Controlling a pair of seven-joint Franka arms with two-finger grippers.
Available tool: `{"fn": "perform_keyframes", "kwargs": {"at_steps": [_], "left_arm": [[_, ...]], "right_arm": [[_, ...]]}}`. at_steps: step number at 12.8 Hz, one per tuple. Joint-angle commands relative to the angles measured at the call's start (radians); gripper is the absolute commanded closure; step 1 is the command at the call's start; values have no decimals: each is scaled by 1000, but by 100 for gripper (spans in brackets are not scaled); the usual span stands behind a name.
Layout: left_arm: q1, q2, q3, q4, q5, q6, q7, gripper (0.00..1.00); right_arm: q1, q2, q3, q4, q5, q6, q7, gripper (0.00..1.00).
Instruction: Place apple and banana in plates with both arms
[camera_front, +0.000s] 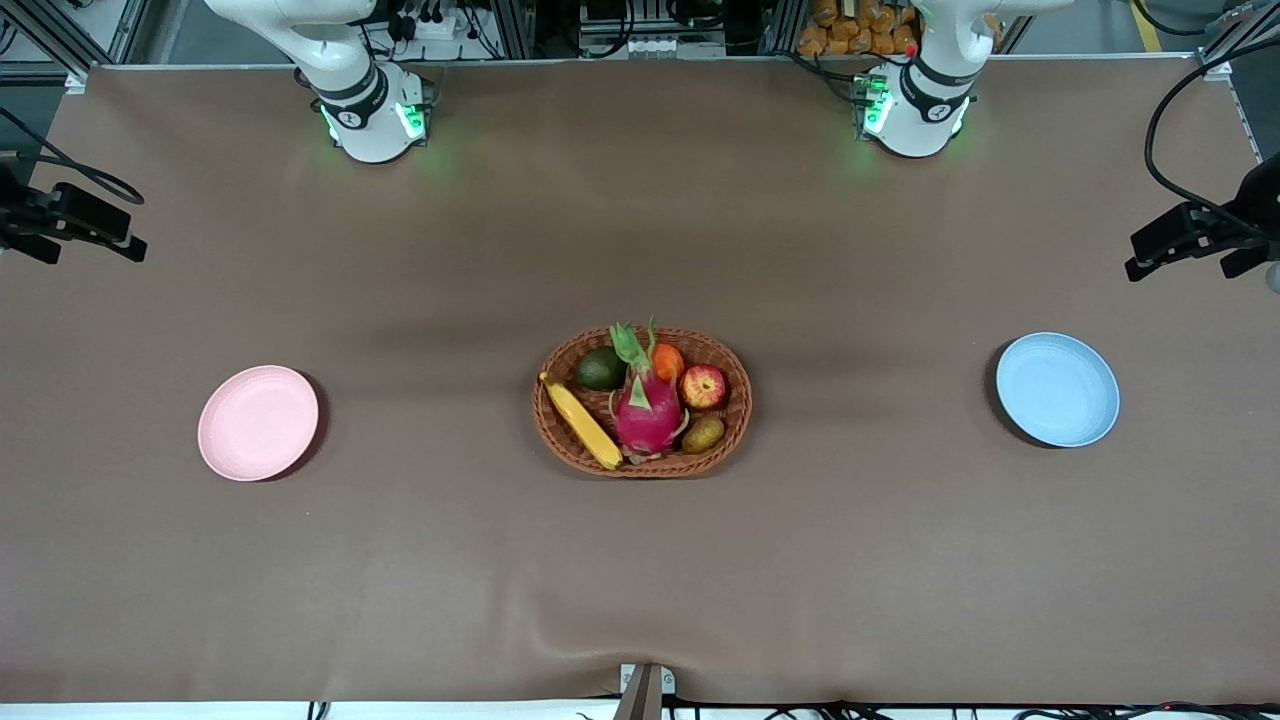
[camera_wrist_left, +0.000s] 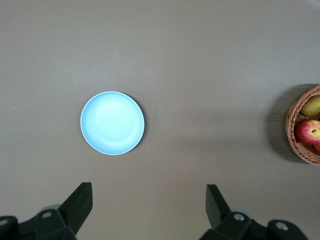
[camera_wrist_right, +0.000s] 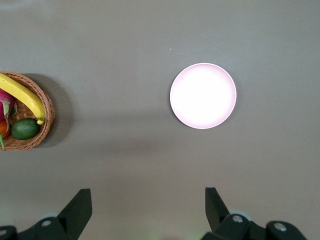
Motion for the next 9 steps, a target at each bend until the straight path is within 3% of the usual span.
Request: {"fn": "perform_keyframes", "kwargs": {"at_steps": [1,9], "left_arm": [[4,4,1,10,-11,-13,8,0],[-13,65,-5,18,-26,-10,10,0]], "right_arm": [[-1,-16,1,-10,2,0,-14,0],[-1,-14,1,-9,2,-2,-14,0]]}}
